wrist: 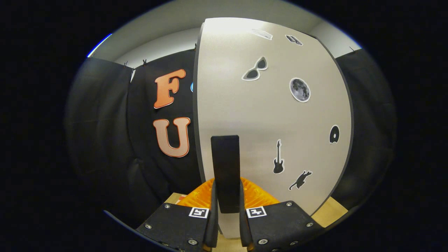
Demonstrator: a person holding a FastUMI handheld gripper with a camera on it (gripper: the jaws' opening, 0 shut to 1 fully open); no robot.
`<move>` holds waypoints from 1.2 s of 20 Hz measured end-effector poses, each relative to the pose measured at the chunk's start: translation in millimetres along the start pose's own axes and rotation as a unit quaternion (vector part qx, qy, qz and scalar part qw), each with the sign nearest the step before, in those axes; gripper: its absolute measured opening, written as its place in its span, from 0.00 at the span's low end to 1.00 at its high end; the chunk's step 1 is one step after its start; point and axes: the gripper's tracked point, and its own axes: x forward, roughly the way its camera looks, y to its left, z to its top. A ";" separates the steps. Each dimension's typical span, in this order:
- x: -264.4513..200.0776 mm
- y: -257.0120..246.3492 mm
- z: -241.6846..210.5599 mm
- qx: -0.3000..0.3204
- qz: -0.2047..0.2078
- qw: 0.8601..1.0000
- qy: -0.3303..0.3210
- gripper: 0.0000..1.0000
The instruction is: Open the shoe cabinet door, grab the shoes and put them into the shoe cabinet, then close the shoe cabinet door.
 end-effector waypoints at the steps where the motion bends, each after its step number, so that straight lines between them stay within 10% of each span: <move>1: -4.4 -0.3 1.1 0.001 0.004 1.000 0.001 0.24; 24: -91.9 -68.5 -7.1 0.010 -0.013 1.000 0.005 0.17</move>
